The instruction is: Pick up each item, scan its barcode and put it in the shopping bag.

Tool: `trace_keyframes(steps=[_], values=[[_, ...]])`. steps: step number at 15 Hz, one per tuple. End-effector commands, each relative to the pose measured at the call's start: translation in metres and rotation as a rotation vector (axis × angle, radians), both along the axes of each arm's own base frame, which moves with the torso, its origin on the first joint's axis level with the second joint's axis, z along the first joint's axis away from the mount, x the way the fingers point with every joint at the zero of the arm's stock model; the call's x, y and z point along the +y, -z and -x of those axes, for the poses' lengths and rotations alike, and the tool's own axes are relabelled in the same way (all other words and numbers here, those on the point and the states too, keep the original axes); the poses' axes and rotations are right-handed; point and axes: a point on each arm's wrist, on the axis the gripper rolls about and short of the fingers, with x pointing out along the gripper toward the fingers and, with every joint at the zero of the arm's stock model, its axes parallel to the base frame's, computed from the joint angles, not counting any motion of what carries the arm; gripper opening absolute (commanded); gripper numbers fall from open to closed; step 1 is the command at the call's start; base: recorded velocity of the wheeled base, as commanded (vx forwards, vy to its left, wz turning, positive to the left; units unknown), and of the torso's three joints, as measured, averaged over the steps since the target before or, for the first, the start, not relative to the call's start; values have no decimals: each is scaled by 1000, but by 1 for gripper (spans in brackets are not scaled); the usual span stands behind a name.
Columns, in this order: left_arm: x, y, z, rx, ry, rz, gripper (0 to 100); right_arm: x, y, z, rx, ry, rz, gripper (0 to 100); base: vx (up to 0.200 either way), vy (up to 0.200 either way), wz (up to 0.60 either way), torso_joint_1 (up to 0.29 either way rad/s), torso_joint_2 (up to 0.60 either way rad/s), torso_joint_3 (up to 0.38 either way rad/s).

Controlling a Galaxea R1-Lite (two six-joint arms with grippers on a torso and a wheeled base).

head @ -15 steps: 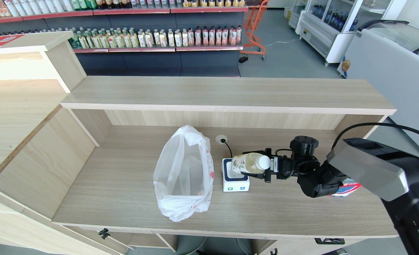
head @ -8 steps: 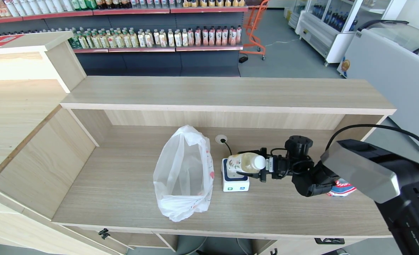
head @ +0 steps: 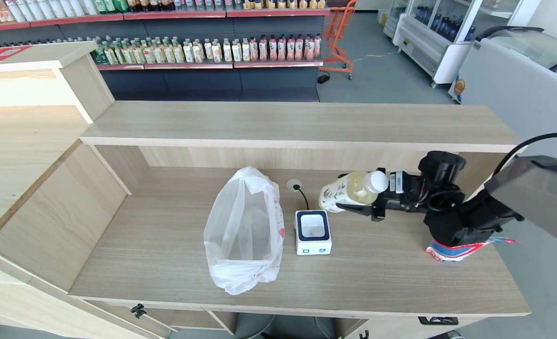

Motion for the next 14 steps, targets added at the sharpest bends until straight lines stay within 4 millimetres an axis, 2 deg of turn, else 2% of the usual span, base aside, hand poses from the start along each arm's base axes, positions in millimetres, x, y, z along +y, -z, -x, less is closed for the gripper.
trace_keyframes(steps=[1,2,3,4,6,9,11,12,14], values=[[0,0,0,0,0,1,100,-22,-73,92,267,206,-135,0,0,0,0,0,0,0],[0,0,0,0,0,1,100,-5,-85,124,407,284,-229,0,0,0,0,0,0,0],[0,0,0,0,0,1,100,5,-93,145,510,346,-305,0,0,0,0,0,0,0],[0,0,0,0,0,0,100,8,-97,155,549,366,-319,0,0,0,0,0,0,0],[0,0,0,0,0,1,100,-1,-102,187,667,542,-308,0,0,0,0,0,0,0],[0,0,0,0,0,0,100,-13,-97,220,779,572,-287,0,0,0,0,0,0,0],[0,0,0,0,0,0,100,-13,-93,224,801,566,-279,0,0,0,0,0,0,0],[0,0,0,0,0,1,100,-12,-93,222,821,566,-288,0,0,0,0,0,0,0],[0,0,0,0,0,1,100,-8,-102,210,876,557,-346,0,0,200,0,-7,2,0]])
